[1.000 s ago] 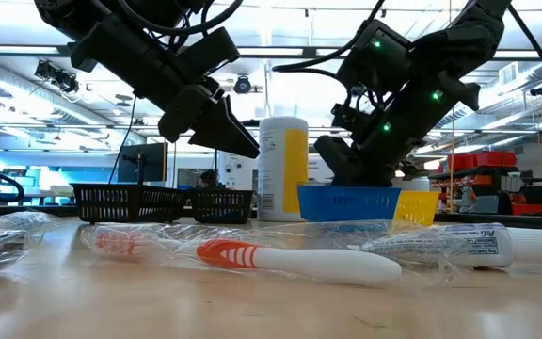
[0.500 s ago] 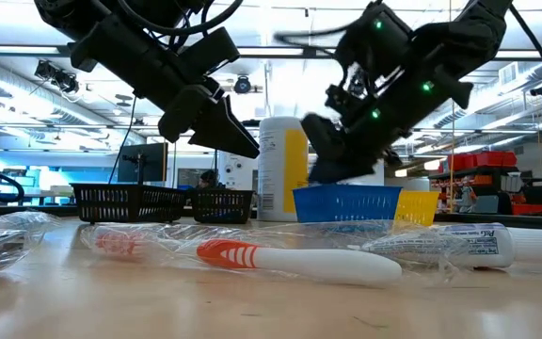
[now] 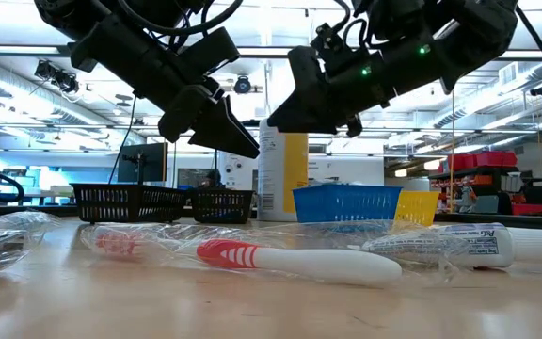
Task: Pick & Place Travel size toiletries
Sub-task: Put the green toothbrush into the yellow bin
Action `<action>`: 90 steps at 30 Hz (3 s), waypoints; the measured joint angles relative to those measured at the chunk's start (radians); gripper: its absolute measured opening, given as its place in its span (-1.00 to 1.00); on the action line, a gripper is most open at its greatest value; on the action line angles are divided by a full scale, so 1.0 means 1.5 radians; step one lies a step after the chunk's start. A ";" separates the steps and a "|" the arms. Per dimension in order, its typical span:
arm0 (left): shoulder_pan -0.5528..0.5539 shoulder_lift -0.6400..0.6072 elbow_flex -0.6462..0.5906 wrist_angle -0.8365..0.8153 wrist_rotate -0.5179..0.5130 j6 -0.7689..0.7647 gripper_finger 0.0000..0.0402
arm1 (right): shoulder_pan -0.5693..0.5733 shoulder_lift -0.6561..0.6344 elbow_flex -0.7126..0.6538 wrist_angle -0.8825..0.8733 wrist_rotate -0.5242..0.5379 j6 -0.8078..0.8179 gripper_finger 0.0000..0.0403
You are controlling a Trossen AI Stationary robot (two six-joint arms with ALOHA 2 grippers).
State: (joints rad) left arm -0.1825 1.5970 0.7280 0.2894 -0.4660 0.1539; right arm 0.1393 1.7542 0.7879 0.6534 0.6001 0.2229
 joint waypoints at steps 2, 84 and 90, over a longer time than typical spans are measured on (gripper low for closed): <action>0.000 0.000 0.000 0.000 0.000 0.000 -0.15 | 0.000 0.000 0.000 -0.001 0.000 0.004 -0.33; -0.373 -0.223 0.000 -0.705 0.250 -1.152 -0.45 | -0.013 0.000 0.000 -0.095 -0.070 -0.033 -0.33; -0.386 -0.223 0.000 -0.699 0.218 -1.165 -0.45 | -0.014 0.000 0.000 -0.105 -0.116 -0.056 -0.33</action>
State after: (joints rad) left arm -0.7615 1.2629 0.7280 -0.7598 -0.1387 -1.5935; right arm 0.1181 1.7546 0.7879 0.4965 0.4259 0.1385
